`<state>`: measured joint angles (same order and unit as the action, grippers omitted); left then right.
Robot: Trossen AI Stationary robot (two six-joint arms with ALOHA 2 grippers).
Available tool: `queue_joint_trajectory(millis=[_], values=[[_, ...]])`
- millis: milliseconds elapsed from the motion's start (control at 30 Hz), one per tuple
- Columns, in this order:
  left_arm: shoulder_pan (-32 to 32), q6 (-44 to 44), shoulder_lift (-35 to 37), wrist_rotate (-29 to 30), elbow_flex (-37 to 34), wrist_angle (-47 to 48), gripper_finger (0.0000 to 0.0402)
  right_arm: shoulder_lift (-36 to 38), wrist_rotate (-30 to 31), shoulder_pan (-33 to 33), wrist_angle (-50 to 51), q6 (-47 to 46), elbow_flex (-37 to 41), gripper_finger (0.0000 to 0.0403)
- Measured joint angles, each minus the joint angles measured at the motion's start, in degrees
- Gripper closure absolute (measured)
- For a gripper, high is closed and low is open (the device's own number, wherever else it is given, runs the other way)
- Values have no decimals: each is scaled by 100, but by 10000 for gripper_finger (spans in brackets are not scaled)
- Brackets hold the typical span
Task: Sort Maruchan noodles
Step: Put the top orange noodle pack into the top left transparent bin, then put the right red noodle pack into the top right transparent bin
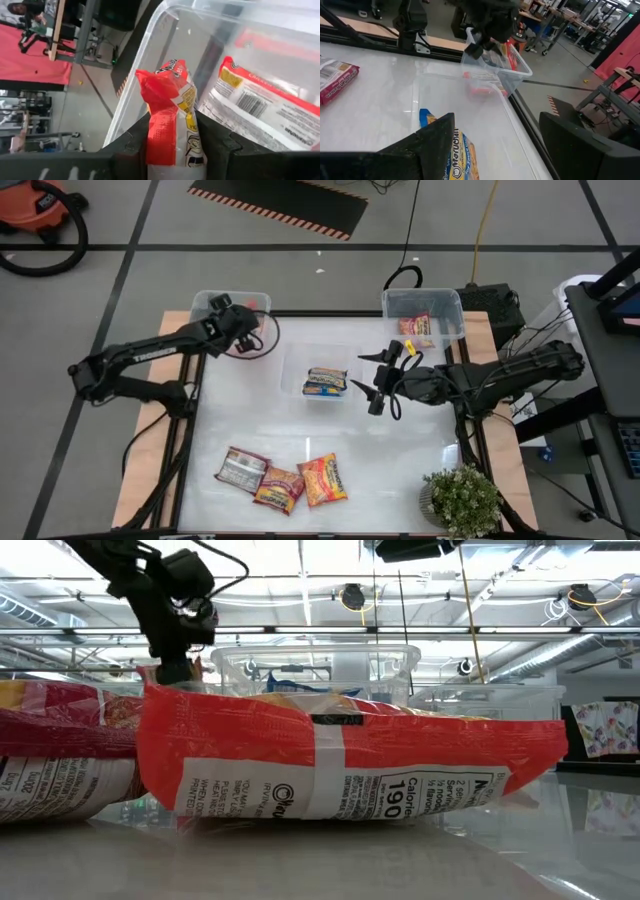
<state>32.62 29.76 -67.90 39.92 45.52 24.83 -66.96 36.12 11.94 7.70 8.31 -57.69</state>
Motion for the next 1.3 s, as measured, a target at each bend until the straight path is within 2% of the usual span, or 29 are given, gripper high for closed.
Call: queue_joint_trajectory(millis=[300,367,500,567,733,1067,1300], values=[[-19,-260,-335,162,2,-342,196,0,4,0,2,-9,0,122],[-96,-490,-282,-21,2,-183,184,0,2,0,2,-11,0,122],[-239,-1183,-53,-774,2,190,178,0,4,0,2,-30,0,122],[-332,-1446,52,-886,2,371,177,0,4,0,-12,-24,0,122],[-642,-1866,524,-902,2,659,176,0,-6,-26,-268,-13,0,122],[-1594,-2606,2190,-889,2,703,176,0,-25,-31,-450,-175,0,122],[-2347,-3160,3193,-892,2,1069,176,0,-35,-31,-448,-377,0,122]])
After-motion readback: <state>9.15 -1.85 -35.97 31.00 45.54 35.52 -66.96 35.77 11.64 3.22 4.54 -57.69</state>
